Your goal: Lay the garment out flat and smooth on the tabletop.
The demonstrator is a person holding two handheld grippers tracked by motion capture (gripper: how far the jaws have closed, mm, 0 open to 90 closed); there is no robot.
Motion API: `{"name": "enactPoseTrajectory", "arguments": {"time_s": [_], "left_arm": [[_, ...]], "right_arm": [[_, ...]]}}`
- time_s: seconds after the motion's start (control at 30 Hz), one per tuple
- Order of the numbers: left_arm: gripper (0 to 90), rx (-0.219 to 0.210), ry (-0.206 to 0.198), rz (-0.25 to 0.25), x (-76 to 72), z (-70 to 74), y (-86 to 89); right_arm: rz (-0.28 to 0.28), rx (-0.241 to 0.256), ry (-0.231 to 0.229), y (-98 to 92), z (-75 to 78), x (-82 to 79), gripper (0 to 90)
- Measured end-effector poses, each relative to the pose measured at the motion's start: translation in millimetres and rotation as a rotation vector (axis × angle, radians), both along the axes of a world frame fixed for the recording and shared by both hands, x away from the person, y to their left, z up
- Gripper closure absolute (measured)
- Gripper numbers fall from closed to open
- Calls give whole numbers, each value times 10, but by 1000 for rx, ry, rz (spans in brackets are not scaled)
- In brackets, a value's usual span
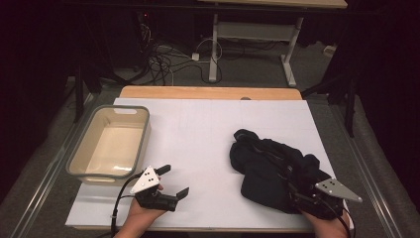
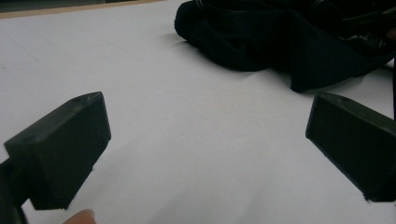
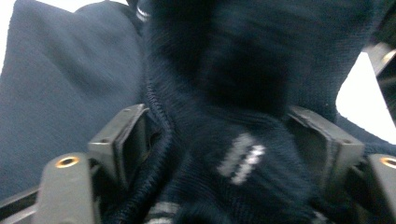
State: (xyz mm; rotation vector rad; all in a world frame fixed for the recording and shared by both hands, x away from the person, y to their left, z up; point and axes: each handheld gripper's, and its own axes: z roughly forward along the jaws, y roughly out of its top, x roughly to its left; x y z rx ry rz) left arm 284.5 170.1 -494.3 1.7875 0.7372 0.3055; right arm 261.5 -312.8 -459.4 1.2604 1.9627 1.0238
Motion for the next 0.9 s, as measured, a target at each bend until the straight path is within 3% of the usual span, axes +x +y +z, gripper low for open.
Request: {"name": "enactPoseTrajectory", "arguments": {"time_s": [0.07,0.2,0.27,0.3,0.4,0.43,0.47,0.53,0.6,0.67,0.77,0.8,0.83,0.9], "left_arm": [[0,0,3,3,1,0,1],[0,0,3,3,2,0,1],[0,-1,7,1,6,0,2],[0,-2,8,1,8,0,3],[0,-3,8,0,7,0,4],[0,-3,7,-1,7,0,4],[0,-3,7,-1,6,1,5],[0,-2,5,-3,5,1,4],[0,-3,4,-3,4,0,5],[0,-2,2,-4,3,0,4],[0,-3,2,-5,3,0,4],[0,-3,3,-5,3,0,3],[0,-3,3,-5,3,0,3],[0,-1,1,-4,2,0,2]], "right_arm": [[35,-9,41,19,-68,21,266],[85,-45,28,74,-67,19,658],[116,-48,5,93,-23,-20,714],[132,-21,-13,91,23,-51,721],[138,74,-109,51,254,-160,728],[117,94,-181,4,411,-225,731],[117,94,-181,4,411,-225,731],[66,82,-222,-83,491,-255,733],[-1,77,-217,-234,453,-231,732],[-67,89,-179,-429,307,-167,707],[-143,134,-77,-661,67,-68,522],[-169,154,-71,-703,58,-58,391],[-169,154,-71,-703,58,-58,391],[-175,150,-115,-656,190,-99,323]]}}
